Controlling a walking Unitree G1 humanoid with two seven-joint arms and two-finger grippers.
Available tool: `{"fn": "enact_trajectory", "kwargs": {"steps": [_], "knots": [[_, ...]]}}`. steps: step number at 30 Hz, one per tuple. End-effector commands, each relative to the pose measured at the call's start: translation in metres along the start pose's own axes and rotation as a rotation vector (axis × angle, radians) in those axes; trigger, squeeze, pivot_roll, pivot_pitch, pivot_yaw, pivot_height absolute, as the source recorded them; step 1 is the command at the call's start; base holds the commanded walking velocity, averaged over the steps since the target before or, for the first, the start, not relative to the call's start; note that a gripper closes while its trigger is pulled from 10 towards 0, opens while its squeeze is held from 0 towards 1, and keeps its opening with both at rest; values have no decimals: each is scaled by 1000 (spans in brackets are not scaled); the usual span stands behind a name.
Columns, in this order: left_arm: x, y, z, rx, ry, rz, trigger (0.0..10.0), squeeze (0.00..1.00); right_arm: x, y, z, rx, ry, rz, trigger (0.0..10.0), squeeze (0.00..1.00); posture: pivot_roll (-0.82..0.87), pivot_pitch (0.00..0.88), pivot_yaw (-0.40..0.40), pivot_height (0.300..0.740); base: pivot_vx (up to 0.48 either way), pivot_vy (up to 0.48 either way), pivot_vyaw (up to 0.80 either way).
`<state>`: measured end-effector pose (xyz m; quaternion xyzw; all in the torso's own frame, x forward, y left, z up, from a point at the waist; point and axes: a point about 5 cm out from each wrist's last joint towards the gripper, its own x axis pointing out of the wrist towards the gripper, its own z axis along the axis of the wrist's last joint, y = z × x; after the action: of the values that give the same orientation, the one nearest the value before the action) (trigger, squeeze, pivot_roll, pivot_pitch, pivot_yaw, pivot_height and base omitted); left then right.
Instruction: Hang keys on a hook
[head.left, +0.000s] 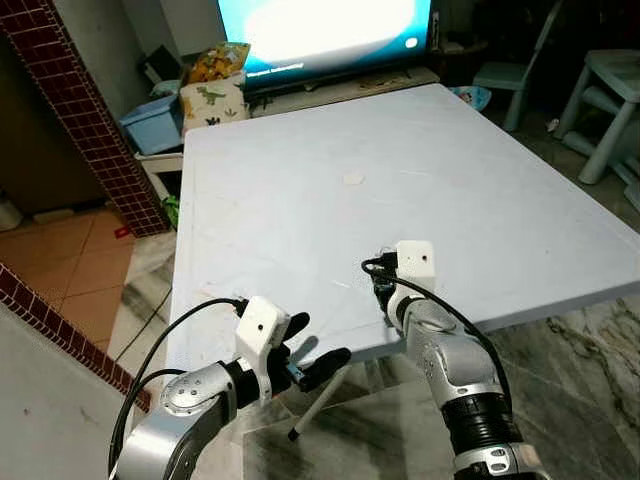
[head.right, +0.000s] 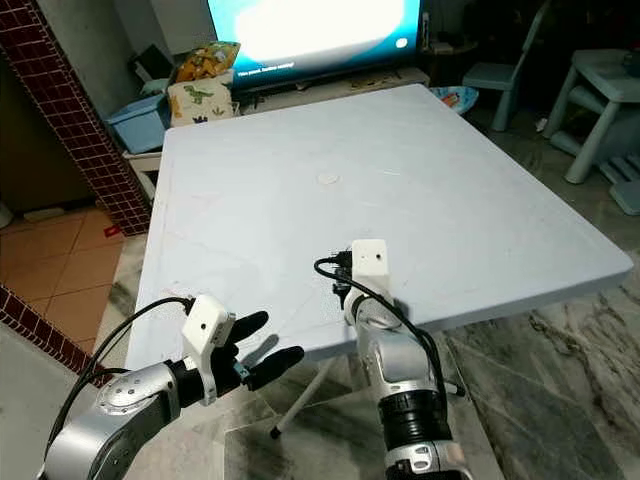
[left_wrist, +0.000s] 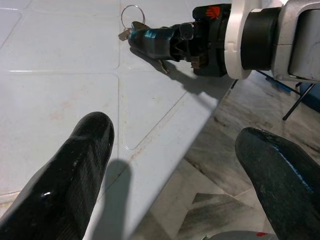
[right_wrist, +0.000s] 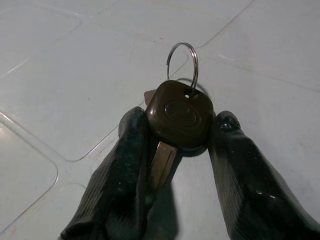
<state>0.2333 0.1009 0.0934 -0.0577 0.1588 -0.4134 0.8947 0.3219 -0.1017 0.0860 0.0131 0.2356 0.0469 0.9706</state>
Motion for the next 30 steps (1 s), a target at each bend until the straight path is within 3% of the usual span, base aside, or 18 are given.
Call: {"fn": "enact_trajectory", "kwargs": {"steps": [1, 26, 29, 30], "knots": [[-2, 4, 0, 6, 15, 27, 10000, 0, -3, 9, -49, 48, 234, 43, 0, 0, -10, 23, 115, 740, 0, 0, 0], [0, 8, 3, 24, 4, 54, 10000, 0, 0, 5, -33, 183, 199, 23, 0, 0, -11, 16, 123, 740, 0, 0, 0], [1, 10, 4, 31, -1, 62, 10000, 0, 1, 3, -30, 203, 186, 16, 0, 0, -11, 16, 123, 740, 0, 0, 0], [1, 11, 5, 41, -5, 71, 10000, 0, 2, 1, -19, 202, 128, 6, 0, 0, -10, 11, 123, 740, 0, 0, 0]]}}
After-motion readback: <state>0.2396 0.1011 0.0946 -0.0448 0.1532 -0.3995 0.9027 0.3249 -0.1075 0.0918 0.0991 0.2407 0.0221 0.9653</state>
